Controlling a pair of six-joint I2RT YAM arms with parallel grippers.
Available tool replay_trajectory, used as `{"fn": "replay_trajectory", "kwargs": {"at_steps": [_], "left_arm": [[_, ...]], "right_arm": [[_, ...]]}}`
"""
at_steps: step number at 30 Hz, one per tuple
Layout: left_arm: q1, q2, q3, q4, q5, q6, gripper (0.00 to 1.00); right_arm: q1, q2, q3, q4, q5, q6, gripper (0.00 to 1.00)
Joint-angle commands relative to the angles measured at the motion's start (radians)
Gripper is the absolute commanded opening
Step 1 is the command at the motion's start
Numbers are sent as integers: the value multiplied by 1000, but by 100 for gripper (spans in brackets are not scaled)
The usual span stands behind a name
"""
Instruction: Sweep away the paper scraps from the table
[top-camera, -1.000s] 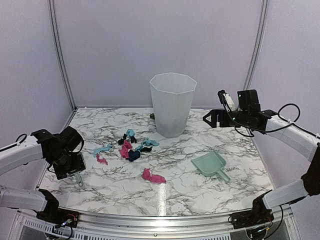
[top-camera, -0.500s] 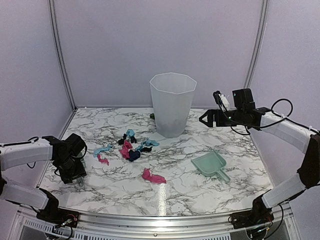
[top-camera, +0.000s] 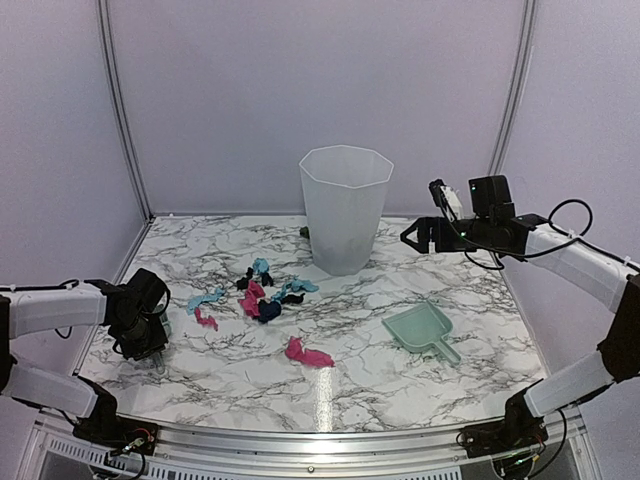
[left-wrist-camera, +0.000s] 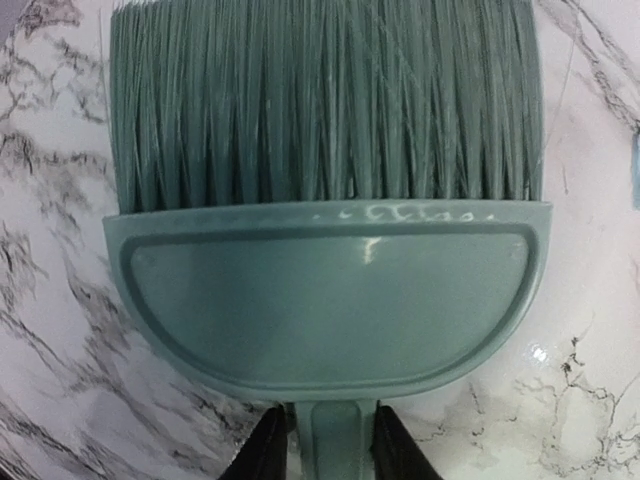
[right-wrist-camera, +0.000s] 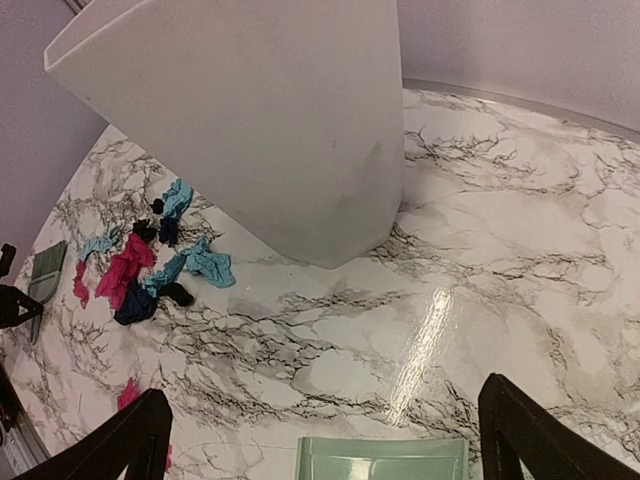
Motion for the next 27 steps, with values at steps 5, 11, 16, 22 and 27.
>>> {"fn": "replay_trajectory", "kwargs": {"at_steps": [5, 11, 16, 22, 27], "left_arm": [[10, 1, -65, 95, 27, 38, 15], [9, -145, 21, 7, 0, 63, 13], [10, -256, 92, -9, 47, 103, 14], [0, -288, 205, -6, 133, 189, 13], [-43, -246, 341, 3, 200, 250, 13]], "right_arm": [[3, 0, 38, 1, -21, 17, 98], [3, 21, 63, 3, -53, 38, 99], [6, 25, 76, 33, -121, 51, 99], [20, 46, 117, 49, -204, 99, 98], [77, 110, 208, 19, -241, 171, 99]]}}
